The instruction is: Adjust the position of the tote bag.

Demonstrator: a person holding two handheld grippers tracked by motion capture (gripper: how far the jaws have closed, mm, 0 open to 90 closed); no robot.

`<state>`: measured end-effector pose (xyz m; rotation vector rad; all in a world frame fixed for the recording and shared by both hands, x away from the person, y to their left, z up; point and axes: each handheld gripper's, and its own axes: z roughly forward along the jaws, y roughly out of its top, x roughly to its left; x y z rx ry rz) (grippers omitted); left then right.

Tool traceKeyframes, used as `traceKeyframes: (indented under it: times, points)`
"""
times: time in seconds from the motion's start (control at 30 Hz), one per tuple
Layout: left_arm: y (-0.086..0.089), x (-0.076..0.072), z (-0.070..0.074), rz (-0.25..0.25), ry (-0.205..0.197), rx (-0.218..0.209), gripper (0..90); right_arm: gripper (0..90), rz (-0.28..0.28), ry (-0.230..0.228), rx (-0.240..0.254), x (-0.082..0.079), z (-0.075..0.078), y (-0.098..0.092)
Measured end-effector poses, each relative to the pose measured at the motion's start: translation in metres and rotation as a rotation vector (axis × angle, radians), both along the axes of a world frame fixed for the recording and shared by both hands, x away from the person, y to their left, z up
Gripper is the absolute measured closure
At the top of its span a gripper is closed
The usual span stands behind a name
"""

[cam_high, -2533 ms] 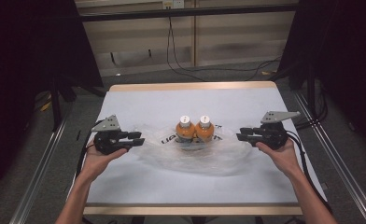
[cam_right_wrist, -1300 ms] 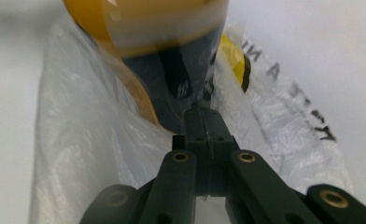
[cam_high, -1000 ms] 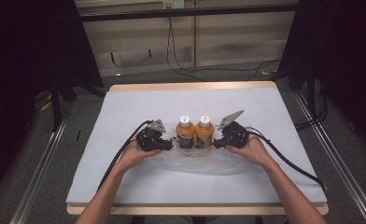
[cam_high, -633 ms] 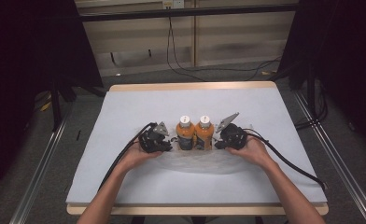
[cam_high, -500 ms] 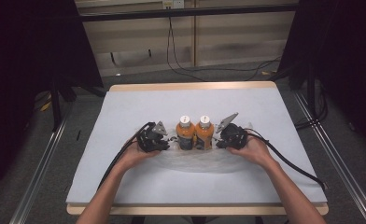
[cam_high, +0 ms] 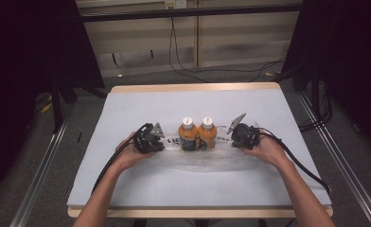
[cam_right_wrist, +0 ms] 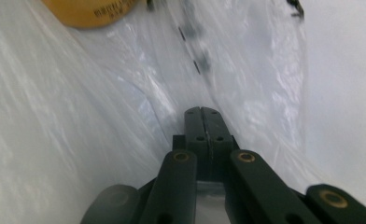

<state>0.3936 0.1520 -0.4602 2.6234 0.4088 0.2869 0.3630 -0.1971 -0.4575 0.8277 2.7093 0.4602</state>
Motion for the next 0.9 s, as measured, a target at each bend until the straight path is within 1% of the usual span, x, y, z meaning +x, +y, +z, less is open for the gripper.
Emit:
traceKeyframes:
  times: [0.03,0.1,0.13,0.17,0.2,0.23,0.27,0.3,0.33,0.37,0.4,0.43,0.53,0.57,0.6,0.63,0.67,0.73,0.77,0.83,0.87,0.9]
  points:
    - [0.001,0.001,0.0,0.004,0.003,-0.007,81.6,90.0,-0.007,0.005,-0.01,-0.001,0.0,-0.001]
    - [0.002,0.001,0.0,0.01,0.006,-0.009,82.1,90.0,-0.014,0.001,-0.012,-0.001,0.0,-0.004]
    - [0.003,0.002,0.0,0.009,0.013,-0.011,83.0,90.0,-0.02,0.009,0.008,0.0,0.0,-0.012]
    - [0.003,0.002,0.0,0.011,0.013,-0.011,83.1,90.0,-0.028,0.01,0.013,0.0,0.0,-0.013]
    - [0.003,0.002,0.0,0.011,0.016,-0.011,83.4,90.0,-0.035,0.014,0.017,-0.001,0.0,-0.016]
    - [0.005,0.004,0.0,0.018,0.03,-0.025,84.2,90.0,-0.036,0.013,0.021,0.0,0.0,-0.017]
    - [0.005,0.004,0.0,0.018,0.03,-0.025,85.2,90.0,-0.036,0.013,0.021,0.0,0.0,-0.017]
    - [0.007,0.005,-0.001,0.019,0.046,-0.034,85.2,90.0,-0.035,0.017,0.023,-0.001,0.0,-0.021]
    - [0.007,0.005,-0.001,0.021,0.046,-0.036,85.9,90.0,-0.052,0.03,0.022,-0.002,0.001,-0.022]
    - [0.008,0.005,-0.001,0.017,0.043,-0.034,86.4,90.0,-0.047,0.022,0.012,-0.001,0.001,-0.024]
    - [0.007,0.005,-0.001,0.012,0.043,-0.03,87.7,90.0,-0.06,0.019,-0.014,-0.002,0.001,-0.025]
    - [0.007,0.005,0.0,0.011,0.042,-0.026,88.4,90.0,-0.057,0.008,-0.026,-0.001,0.001,-0.028]
    - [0.007,0.005,0.0,0.009,0.04,-0.025,89.0,90.0,-0.086,0.027,0.028,-0.002,0.0,-0.038]
    - [0.007,0.004,0.0,0.016,0.043,-0.028,89.2,90.0,-0.088,0.025,0.024,-0.001,0.0,-0.041]
    - [0.007,0.004,0.0,0.013,0.041,-0.024,89.4,90.0,-0.09,0.027,0.018,-0.002,0.001,-0.044]
    - [0.006,0.004,0.0,0.018,0.044,-0.019,89.3,90.0,-0.094,0.028,0.021,-0.003,0.001,-0.046]
    - [0.005,0.003,0.0,0.019,0.034,-0.015,89.4,90.0,-0.103,0.03,0.028,-0.004,0.001,-0.048]
    - [0.006,0.002,0.0,0.019,0.034,-0.011,89.4,90.0,-0.103,0.03,0.036,-0.006,0.0,-0.05]
    - [0.006,0.003,0.0,0.02,0.039,-0.012,89.4,90.0,-0.105,0.033,0.033,-0.007,0.001,-0.052]
    - [0.008,0.004,0.0,0.027,0.052,-0.027,89.5,90.0,-0.107,0.033,0.03,-0.009,0.001,-0.055]
    - [0.009,0.005,0.0,0.024,0.06,-0.026,89.6,90.0,-0.116,0.035,0.036,-0.01,0.001,-0.057]
    - [0.009,0.005,0.0,0.029,0.065,-0.036,89.7,90.0,-0.118,0.035,0.039,-0.011,0.001,-0.059]
